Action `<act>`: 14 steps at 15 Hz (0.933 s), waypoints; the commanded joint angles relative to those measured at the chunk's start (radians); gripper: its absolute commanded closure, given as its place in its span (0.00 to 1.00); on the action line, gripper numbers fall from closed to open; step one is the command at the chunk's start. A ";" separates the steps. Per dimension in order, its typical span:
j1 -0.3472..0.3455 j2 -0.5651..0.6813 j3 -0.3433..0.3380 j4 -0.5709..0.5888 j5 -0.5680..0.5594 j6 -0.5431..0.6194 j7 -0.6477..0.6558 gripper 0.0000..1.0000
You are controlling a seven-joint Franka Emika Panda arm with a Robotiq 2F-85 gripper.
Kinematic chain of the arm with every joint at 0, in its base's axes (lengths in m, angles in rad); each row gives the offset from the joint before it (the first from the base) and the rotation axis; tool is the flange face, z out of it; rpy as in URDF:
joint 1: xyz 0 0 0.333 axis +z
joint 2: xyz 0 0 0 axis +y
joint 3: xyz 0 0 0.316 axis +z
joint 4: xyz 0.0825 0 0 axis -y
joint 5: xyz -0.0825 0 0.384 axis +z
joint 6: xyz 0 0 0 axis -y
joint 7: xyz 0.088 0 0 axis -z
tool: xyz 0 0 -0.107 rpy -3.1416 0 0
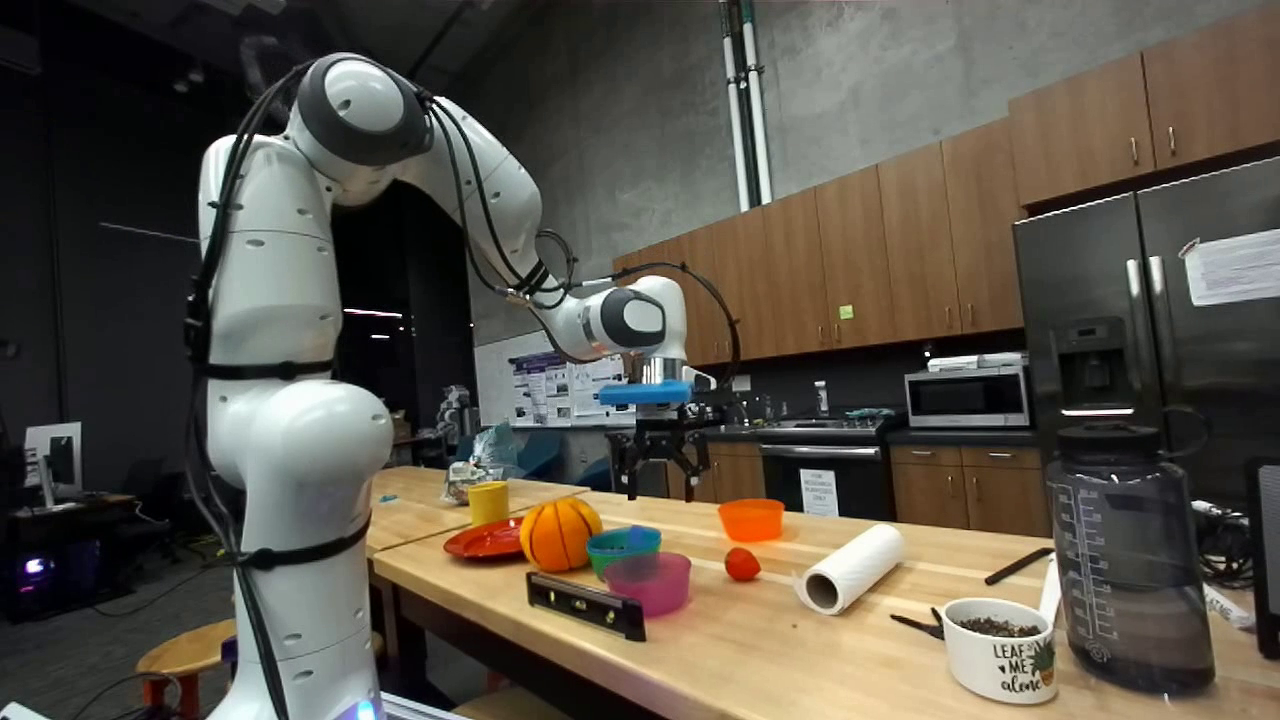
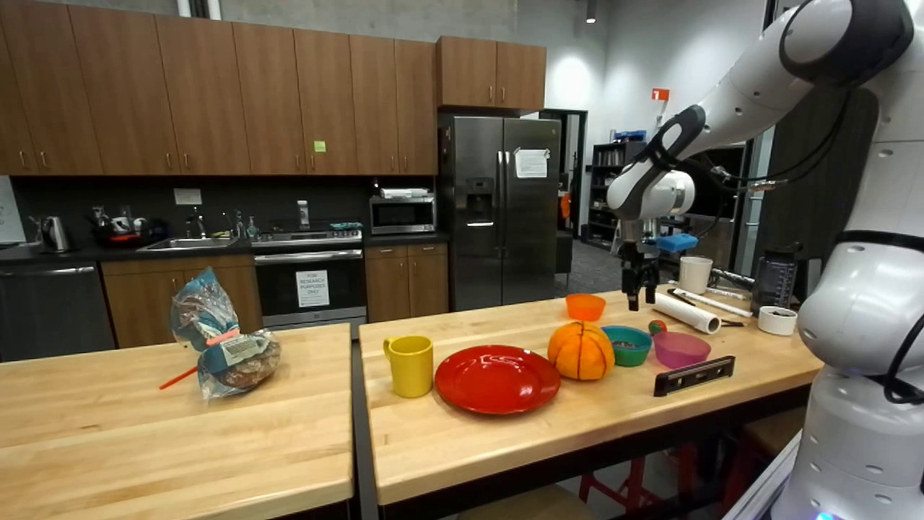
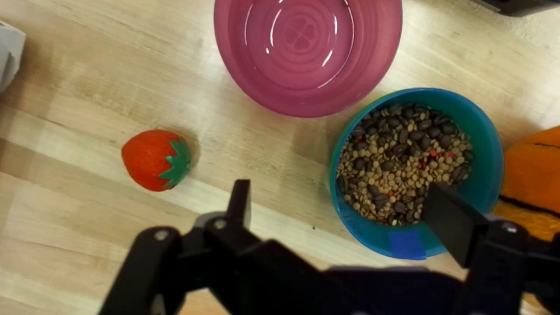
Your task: Pour the objects from the green bowl into the orange bowl
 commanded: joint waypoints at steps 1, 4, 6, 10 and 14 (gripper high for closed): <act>-0.019 0.052 0.005 -0.002 0.058 0.052 -0.071 0.00; -0.024 0.097 0.014 0.004 0.087 0.069 -0.096 0.00; -0.026 0.120 0.023 0.007 0.111 0.080 -0.116 0.00; -0.031 0.153 0.037 0.015 0.138 0.082 -0.143 0.27; -0.035 0.160 0.046 0.019 0.134 0.086 -0.139 0.55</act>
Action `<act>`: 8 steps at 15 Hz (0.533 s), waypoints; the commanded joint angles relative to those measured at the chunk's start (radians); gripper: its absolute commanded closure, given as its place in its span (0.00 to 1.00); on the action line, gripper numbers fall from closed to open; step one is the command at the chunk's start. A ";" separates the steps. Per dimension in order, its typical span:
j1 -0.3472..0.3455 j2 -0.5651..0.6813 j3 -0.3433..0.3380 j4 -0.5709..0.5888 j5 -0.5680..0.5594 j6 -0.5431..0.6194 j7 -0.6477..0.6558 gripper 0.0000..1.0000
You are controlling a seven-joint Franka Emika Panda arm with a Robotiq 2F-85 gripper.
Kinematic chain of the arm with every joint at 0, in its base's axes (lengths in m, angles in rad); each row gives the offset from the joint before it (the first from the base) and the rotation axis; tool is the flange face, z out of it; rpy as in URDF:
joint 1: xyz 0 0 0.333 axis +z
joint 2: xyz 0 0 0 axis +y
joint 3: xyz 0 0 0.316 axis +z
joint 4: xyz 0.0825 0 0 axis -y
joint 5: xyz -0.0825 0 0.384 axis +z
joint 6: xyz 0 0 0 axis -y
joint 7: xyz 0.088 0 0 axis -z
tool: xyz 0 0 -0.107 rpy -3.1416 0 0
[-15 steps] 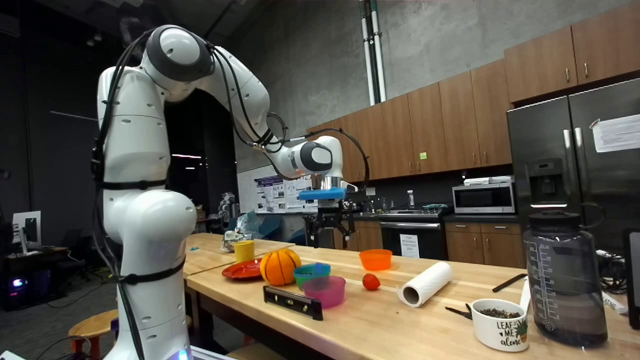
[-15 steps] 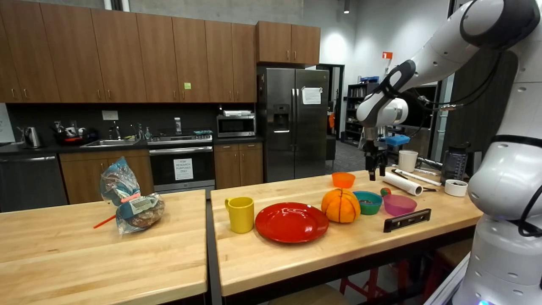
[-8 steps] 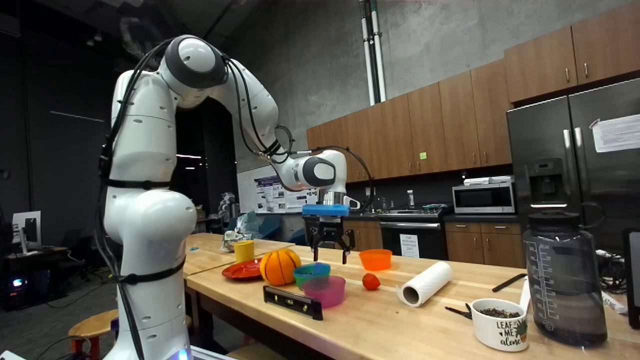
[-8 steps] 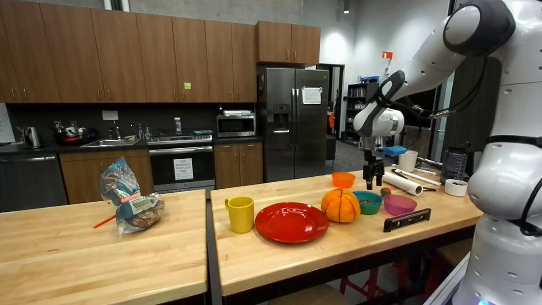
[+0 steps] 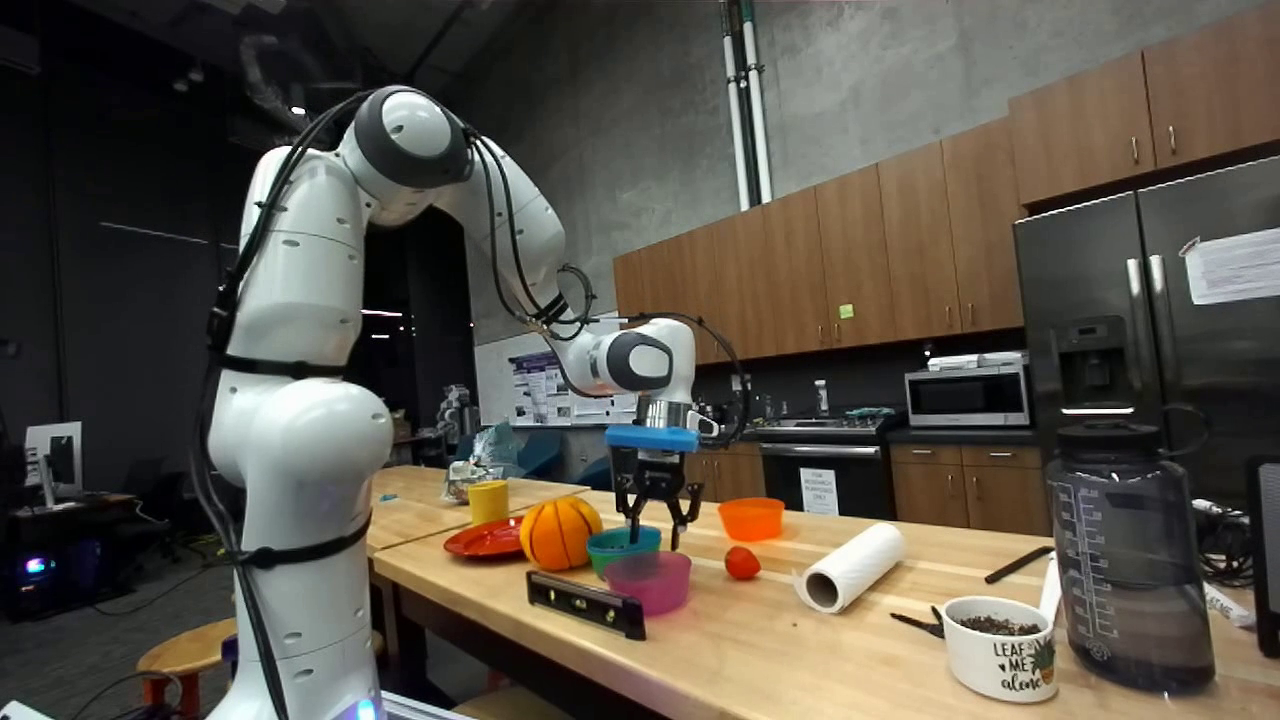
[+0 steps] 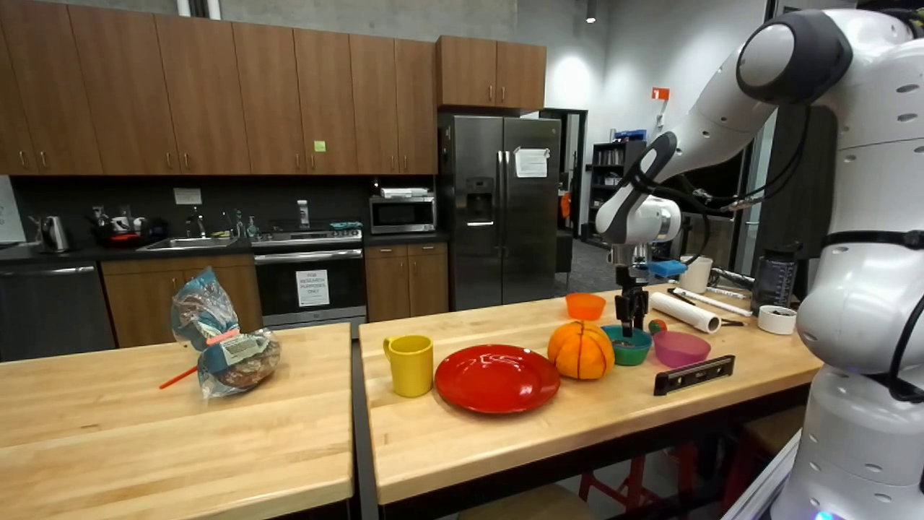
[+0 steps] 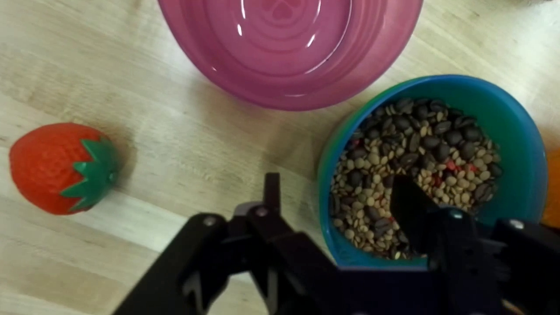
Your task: Pour the objects from the green bowl into the orange bowl
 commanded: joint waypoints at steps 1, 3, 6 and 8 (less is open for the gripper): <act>-0.031 0.003 0.022 0.013 0.013 0.008 -0.026 0.65; -0.032 -0.003 0.020 0.015 0.009 0.008 -0.020 0.79; -0.038 0.003 0.015 0.030 0.011 -0.008 0.013 1.00; -0.047 0.007 0.014 0.038 0.018 -0.014 0.019 1.00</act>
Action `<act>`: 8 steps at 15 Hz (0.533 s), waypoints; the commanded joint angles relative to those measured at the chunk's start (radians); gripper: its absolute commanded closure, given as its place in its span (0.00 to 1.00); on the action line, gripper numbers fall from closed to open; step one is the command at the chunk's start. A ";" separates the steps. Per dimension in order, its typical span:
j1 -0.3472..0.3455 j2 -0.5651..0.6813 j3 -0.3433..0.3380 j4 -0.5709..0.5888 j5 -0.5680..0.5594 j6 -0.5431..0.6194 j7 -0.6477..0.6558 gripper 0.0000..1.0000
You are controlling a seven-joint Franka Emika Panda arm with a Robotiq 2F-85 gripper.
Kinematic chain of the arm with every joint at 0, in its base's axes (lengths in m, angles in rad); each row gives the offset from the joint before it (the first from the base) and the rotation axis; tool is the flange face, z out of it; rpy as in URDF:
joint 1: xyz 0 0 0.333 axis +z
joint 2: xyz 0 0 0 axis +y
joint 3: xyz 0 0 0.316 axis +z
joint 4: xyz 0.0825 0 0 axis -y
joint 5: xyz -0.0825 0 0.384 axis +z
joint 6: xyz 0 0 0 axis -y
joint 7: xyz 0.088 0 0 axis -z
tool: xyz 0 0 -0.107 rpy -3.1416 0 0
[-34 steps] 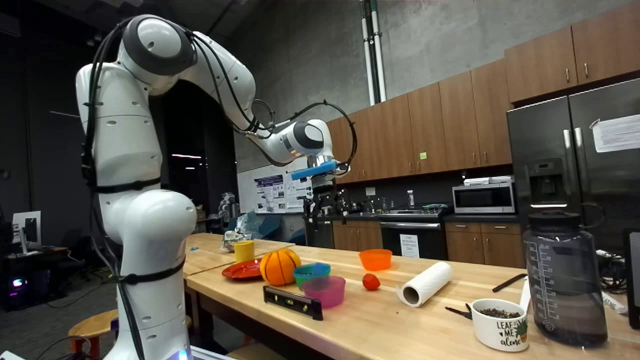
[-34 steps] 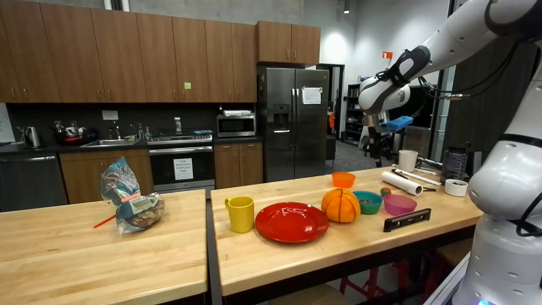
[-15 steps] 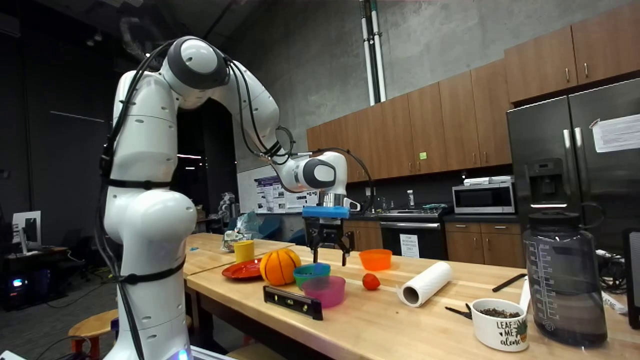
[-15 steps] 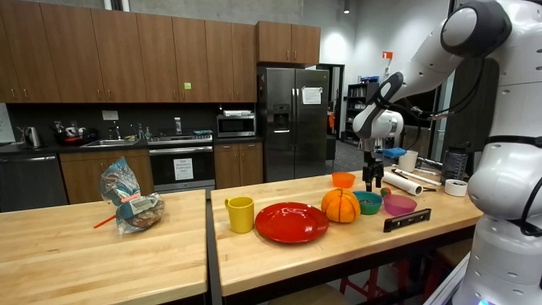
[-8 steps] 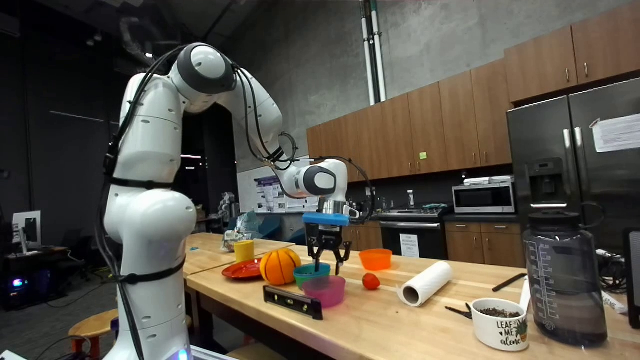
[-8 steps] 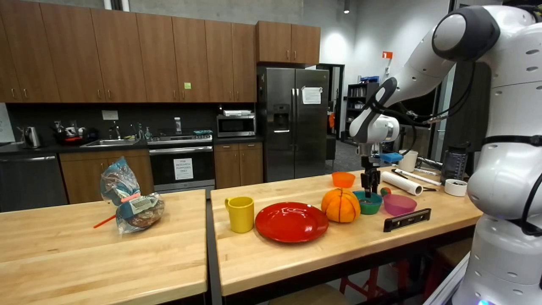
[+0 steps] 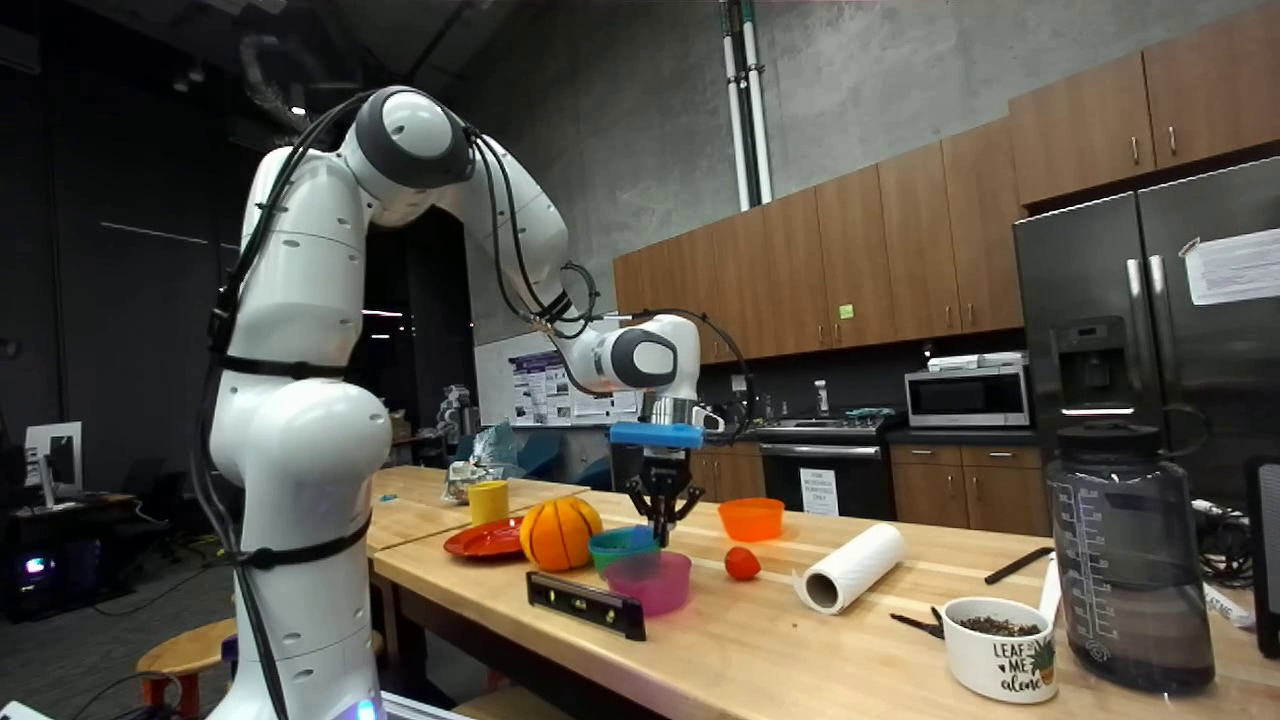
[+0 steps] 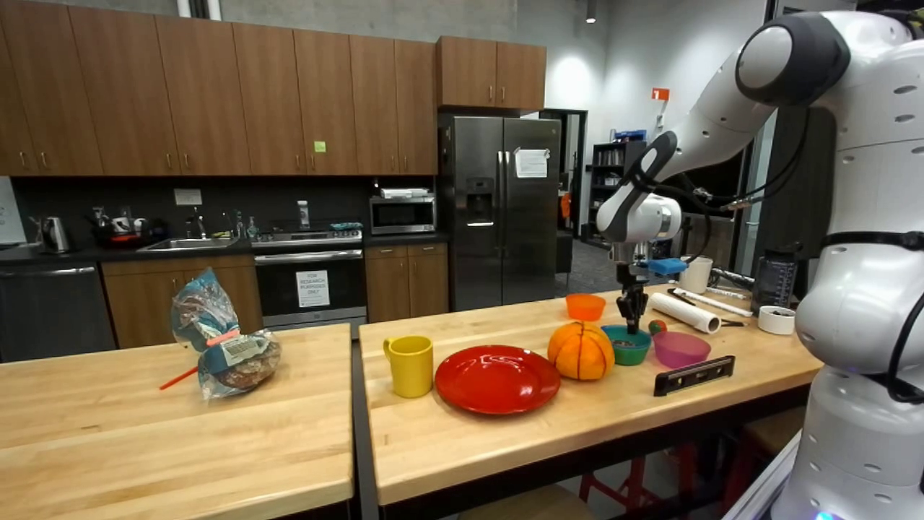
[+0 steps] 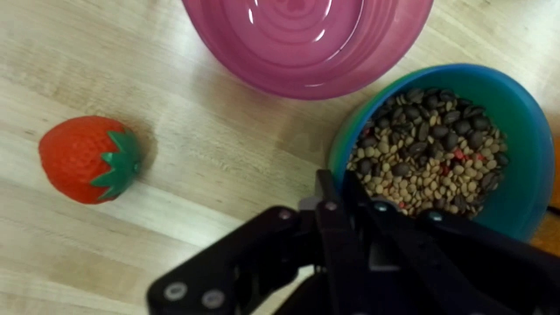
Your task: Pour the objects from the green bowl into the orange bowl
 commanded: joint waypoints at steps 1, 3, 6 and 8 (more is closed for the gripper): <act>-0.035 0.005 0.011 0.023 0.027 -0.021 0.012 1.00; -0.042 0.008 0.011 0.033 0.044 -0.032 0.016 0.99; -0.053 0.009 0.013 0.051 0.097 -0.058 0.016 0.99; -0.055 0.009 0.016 0.060 0.138 -0.069 0.014 0.99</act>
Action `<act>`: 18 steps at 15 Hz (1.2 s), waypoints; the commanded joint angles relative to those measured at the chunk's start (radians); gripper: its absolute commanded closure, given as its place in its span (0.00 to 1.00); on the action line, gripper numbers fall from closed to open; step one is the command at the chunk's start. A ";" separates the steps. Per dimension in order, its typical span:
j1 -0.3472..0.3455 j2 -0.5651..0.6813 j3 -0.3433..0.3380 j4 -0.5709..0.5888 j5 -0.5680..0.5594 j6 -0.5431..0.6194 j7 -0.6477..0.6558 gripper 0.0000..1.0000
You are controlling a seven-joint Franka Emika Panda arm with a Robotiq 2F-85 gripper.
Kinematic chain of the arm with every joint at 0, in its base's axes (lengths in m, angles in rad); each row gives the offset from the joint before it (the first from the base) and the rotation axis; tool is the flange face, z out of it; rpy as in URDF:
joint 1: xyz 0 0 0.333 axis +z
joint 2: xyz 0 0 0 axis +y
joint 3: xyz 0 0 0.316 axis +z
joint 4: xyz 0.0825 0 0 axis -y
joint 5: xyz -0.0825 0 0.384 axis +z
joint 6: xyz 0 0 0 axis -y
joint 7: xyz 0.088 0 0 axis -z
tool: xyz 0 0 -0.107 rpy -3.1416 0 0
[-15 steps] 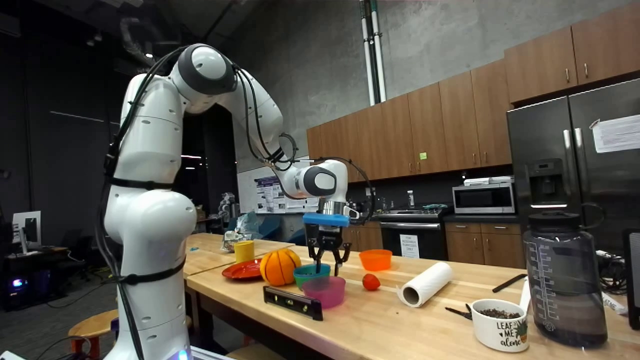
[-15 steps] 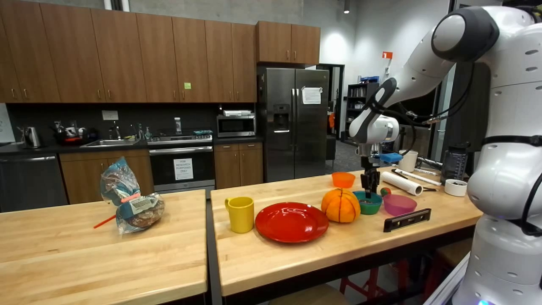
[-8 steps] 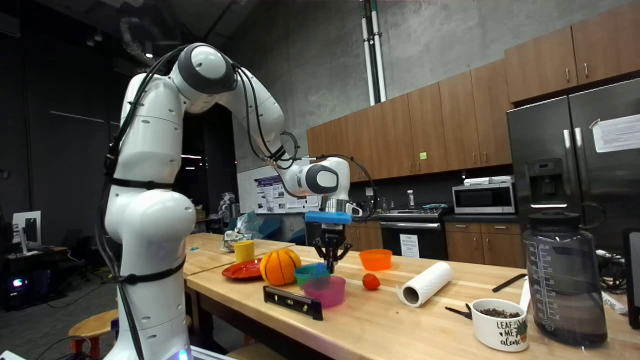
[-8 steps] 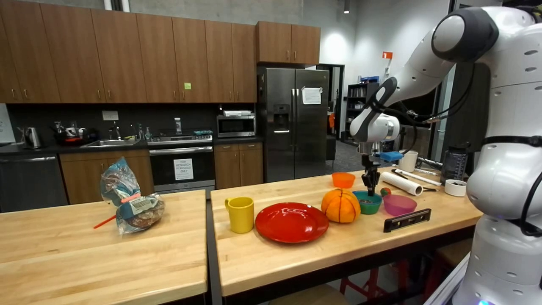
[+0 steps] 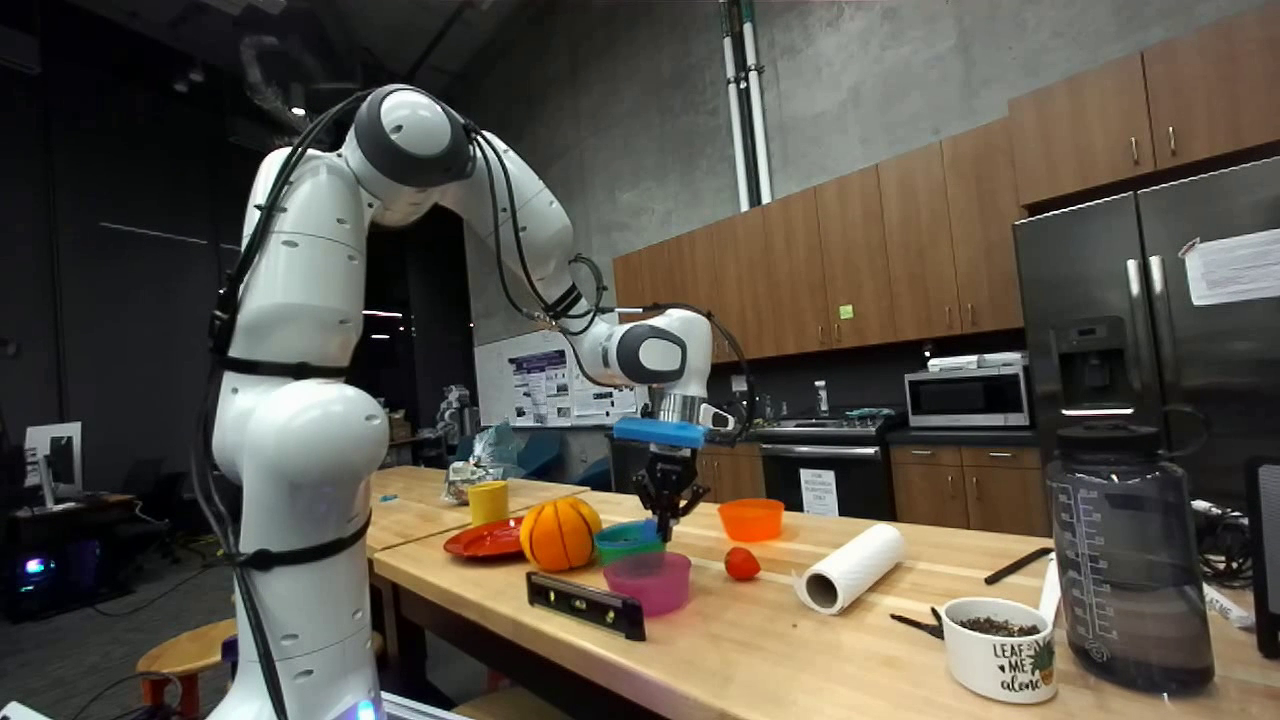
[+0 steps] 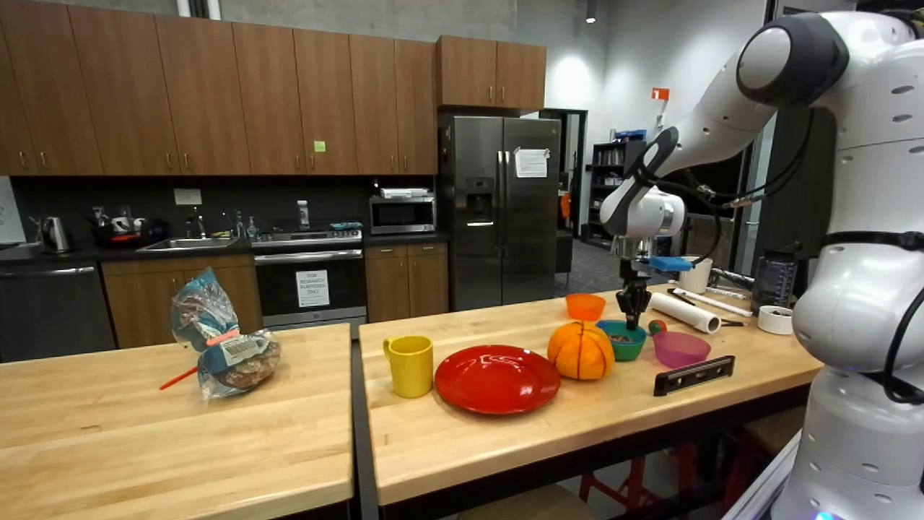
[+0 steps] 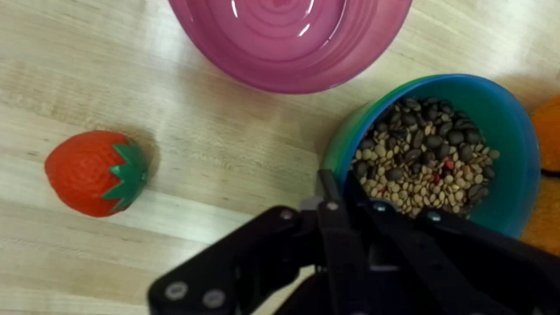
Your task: Pour the objects from the green bowl into the orange bowl
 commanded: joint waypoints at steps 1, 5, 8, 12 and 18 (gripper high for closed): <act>-0.022 0.006 0.015 0.038 0.062 -0.037 0.012 0.99; -0.025 0.001 0.008 0.061 0.087 -0.037 0.050 0.99; -0.030 -0.005 0.007 0.080 0.086 -0.023 0.089 0.99; -0.037 -0.006 0.005 0.120 0.079 -0.008 0.106 0.99; -0.040 0.021 0.007 0.211 0.065 0.035 0.103 0.99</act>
